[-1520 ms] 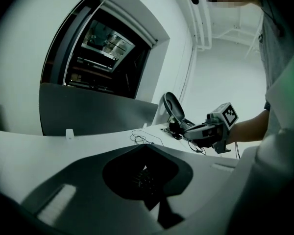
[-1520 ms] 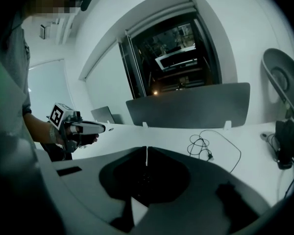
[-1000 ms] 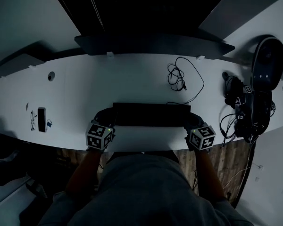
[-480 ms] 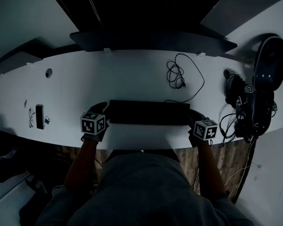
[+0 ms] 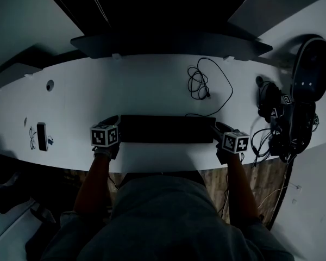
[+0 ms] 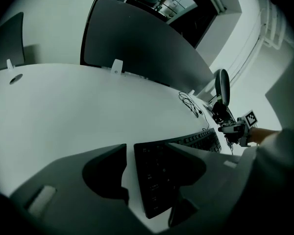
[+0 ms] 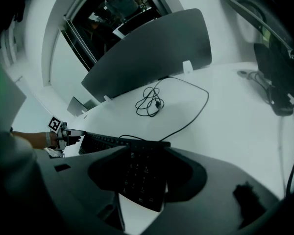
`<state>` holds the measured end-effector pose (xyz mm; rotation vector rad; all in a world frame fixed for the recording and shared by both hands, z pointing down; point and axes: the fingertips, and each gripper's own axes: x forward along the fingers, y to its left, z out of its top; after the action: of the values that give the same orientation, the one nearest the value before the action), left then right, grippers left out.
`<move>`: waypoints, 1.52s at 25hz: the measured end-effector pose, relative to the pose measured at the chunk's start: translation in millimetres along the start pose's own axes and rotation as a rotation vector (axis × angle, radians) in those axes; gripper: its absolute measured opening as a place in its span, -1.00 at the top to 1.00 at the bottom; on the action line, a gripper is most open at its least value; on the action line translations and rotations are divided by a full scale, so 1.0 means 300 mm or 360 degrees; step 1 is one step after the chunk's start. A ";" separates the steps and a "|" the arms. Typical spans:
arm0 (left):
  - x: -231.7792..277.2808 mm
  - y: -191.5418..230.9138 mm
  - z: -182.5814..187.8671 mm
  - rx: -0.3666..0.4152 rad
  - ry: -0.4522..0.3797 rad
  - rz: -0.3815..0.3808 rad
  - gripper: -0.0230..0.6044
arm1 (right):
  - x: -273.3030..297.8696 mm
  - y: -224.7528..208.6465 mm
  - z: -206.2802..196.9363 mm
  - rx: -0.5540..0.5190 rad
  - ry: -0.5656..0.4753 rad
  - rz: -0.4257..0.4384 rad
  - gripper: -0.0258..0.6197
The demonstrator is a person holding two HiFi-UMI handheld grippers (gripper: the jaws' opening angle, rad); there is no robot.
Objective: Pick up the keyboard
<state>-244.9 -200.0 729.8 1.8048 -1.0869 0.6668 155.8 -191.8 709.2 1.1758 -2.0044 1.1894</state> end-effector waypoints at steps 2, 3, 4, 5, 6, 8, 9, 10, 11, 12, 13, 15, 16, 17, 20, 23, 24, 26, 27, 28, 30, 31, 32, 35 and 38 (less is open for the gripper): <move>0.015 0.006 -0.004 -0.0007 0.0022 -0.0003 0.12 | 0.010 -0.027 -0.002 0.0018 0.0015 -0.0019 0.23; 0.023 0.009 -0.009 -0.0016 0.0034 -0.0005 0.10 | 0.015 -0.042 -0.003 0.0025 0.0023 -0.0030 0.20; 0.031 0.013 -0.017 -0.0025 0.0048 -0.0003 0.08 | 0.020 -0.055 -0.005 0.0035 0.0033 -0.0031 0.18; 0.035 0.016 -0.023 -0.0032 0.0060 0.0000 0.07 | 0.026 -0.062 -0.007 0.0049 0.0044 -0.0020 0.16; 0.036 0.017 -0.026 -0.0035 0.0068 0.0000 0.06 | 0.034 -0.065 -0.008 0.0062 0.0054 -0.0005 0.15; 0.035 0.007 -0.021 -0.0034 0.0068 -0.0018 0.04 | 0.053 -0.068 -0.009 0.0078 0.0074 0.0013 0.13; 0.037 -0.002 -0.015 -0.0032 0.0063 -0.0039 0.03 | 0.062 -0.068 -0.007 0.0080 0.0084 0.0013 0.13; 0.040 -0.010 -0.012 -0.0031 0.0060 -0.0060 0.03 | 0.071 -0.069 -0.004 0.0079 0.0093 0.0013 0.13; 0.044 -0.015 -0.011 -0.0032 0.0061 -0.0074 0.02 | 0.080 -0.070 -0.002 0.0078 0.0102 0.0015 0.12; 0.048 -0.017 -0.012 -0.0036 0.0065 -0.0085 0.02 | 0.087 -0.070 -0.002 0.0079 0.0112 0.0021 0.12; 0.052 -0.019 -0.014 -0.0043 0.0071 -0.0094 0.02 | 0.093 -0.067 -0.003 0.0086 0.0122 0.0031 0.11; 0.059 -0.020 -0.017 -0.0057 0.0081 -0.0106 0.01 | 0.105 -0.060 -0.010 0.0119 0.0137 0.0063 0.11; 0.063 -0.020 -0.018 -0.0062 0.0086 -0.0110 0.01 | 0.111 -0.057 -0.014 0.0141 0.0140 0.0080 0.11; 0.067 -0.022 -0.017 -0.0064 0.0090 -0.0115 0.01 | 0.116 -0.056 -0.015 0.0157 0.0141 0.0091 0.10; 0.079 -0.030 -0.013 -0.0064 0.0105 -0.0134 0.01 | 0.128 -0.054 -0.017 0.0159 0.0154 0.0105 0.10; 0.081 -0.028 -0.015 -0.0066 0.0118 -0.0142 0.02 | 0.131 -0.052 -0.018 0.0159 0.0165 0.0115 0.10; 0.081 -0.028 -0.018 -0.0072 0.0124 -0.0150 0.03 | 0.131 -0.051 -0.018 0.0164 0.0167 0.0120 0.10; 0.083 -0.031 -0.023 -0.0093 0.0143 -0.0173 0.11 | 0.134 -0.048 -0.018 0.0175 0.0173 0.0131 0.10; 0.085 -0.033 -0.024 -0.0102 0.0150 -0.0181 0.11 | 0.135 -0.048 -0.018 0.0177 0.0177 0.0130 0.10; 0.085 -0.033 -0.024 -0.0108 0.0154 -0.0183 0.11 | 0.137 -0.048 -0.018 0.0175 0.0184 0.0123 0.10; 0.084 -0.033 -0.025 -0.0116 0.0159 -0.0182 0.11 | 0.139 -0.047 -0.021 0.0164 0.0202 0.0099 0.10; 0.082 -0.033 -0.026 -0.0123 0.0160 -0.0184 0.11 | 0.139 -0.046 -0.023 0.0155 0.0216 0.0085 0.10; 0.081 -0.033 -0.025 -0.0133 0.0162 -0.0189 0.11 | 0.140 -0.047 -0.025 0.0144 0.0232 0.0072 0.10; 0.083 -0.031 -0.018 -0.0172 0.0182 -0.0218 0.13 | 0.140 -0.048 -0.027 0.0148 0.0275 0.0037 0.10; 0.089 -0.031 -0.015 -0.0196 0.0199 -0.0199 0.15 | 0.142 -0.042 -0.023 0.0188 0.0271 0.0014 0.10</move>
<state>-224.3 -204.7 749.2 1.6870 -0.9047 0.6161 146.2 -206.3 750.6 1.0828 -1.8363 1.3805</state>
